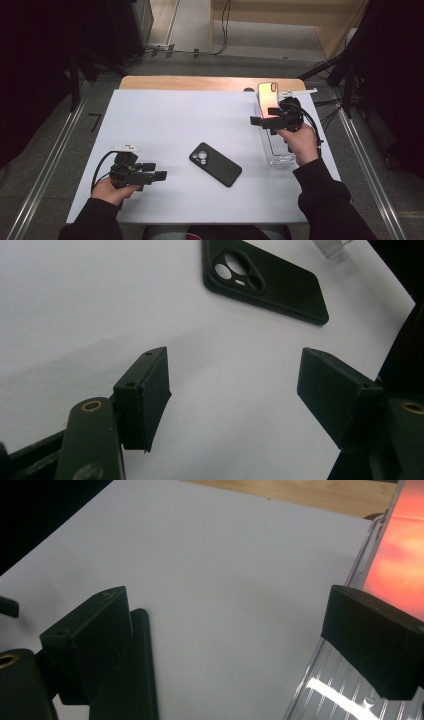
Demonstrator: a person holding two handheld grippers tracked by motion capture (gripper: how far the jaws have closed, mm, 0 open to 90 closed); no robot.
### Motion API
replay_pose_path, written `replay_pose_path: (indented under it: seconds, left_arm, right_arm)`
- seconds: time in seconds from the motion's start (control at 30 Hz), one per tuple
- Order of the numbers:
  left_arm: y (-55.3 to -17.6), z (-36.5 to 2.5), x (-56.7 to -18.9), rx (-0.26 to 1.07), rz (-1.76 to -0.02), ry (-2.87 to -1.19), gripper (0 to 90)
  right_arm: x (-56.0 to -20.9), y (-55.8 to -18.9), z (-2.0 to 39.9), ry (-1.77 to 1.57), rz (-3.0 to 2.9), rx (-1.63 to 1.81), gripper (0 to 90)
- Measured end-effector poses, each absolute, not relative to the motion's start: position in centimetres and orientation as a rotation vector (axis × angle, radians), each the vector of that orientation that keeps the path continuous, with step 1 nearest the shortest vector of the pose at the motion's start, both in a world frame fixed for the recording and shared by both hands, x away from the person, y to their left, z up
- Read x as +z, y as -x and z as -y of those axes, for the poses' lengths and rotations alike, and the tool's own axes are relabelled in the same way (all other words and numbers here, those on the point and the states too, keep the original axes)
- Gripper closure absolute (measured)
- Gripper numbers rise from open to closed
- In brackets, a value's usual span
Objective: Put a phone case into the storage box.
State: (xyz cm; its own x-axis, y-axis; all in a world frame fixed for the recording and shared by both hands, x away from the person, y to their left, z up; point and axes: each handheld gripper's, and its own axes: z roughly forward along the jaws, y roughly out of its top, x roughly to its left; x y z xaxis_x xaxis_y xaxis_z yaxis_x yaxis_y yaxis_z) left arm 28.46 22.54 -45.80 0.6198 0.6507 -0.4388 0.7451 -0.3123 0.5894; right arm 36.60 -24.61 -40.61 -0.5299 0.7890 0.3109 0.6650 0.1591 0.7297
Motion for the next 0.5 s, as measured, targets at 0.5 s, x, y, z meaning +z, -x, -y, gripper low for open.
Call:
replay_pose_path:
  seconds: [0.5]
  left_arm:
    - [-28.7,-22.3,-45.8,-0.157,-1.075,-2.058,29.4]
  right_arm:
    - [-41.9,-32.8,22.7,-1.296,-2.450,1.354,6.6]
